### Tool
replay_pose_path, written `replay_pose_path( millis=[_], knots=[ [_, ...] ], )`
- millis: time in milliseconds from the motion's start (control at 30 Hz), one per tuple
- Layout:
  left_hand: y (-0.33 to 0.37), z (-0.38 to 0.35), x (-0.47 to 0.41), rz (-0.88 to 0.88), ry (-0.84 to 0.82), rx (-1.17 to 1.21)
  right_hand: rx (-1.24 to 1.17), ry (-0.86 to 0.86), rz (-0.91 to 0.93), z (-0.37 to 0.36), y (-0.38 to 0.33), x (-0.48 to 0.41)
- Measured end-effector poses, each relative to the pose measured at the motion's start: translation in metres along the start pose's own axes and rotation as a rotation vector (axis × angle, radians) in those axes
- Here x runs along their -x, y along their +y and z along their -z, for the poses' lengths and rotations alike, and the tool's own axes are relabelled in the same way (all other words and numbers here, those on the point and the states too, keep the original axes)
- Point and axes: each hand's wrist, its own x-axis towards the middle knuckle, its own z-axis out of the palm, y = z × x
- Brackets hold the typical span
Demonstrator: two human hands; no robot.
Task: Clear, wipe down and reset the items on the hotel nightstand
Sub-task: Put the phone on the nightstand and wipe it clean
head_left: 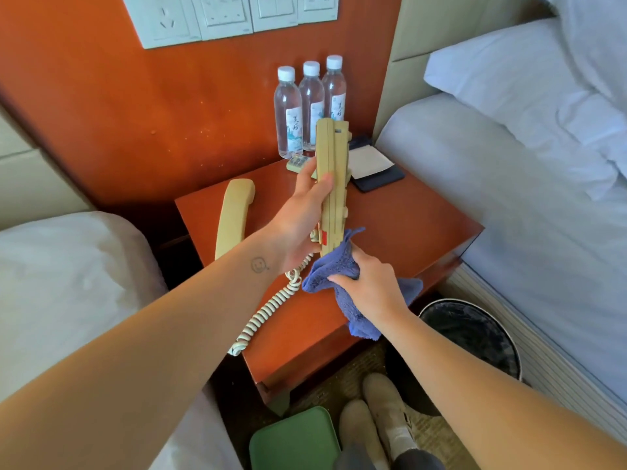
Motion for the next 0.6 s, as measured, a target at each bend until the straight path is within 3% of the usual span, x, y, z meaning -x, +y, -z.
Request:
replay_pose_path(
  millis=[200, 367, 433, 533, 600],
  knots=[
    [-0.001, 0.009, -0.002, -0.002, 0.036, 0.022, 0.122, 0.115, 0.016, 0.004, -0.003, -0.007],
    [-0.002, 0.013, -0.001, -0.053, 0.132, 0.089, -0.227, -0.028, -0.145, 0.048, 0.004, -0.038],
    [-0.004, 0.015, -0.002, -0.075, 0.156, 0.101, -0.302, 0.081, -0.161, 0.068, 0.005, -0.059],
    [-0.003, 0.017, -0.003, -0.068, 0.164, 0.089, -0.140, 0.381, -0.093, 0.099, -0.002, -0.090],
    [-0.002, 0.019, -0.003, -0.064, 0.170, 0.074, -0.075, 0.462, -0.073, 0.114, -0.010, -0.107]
  ],
)
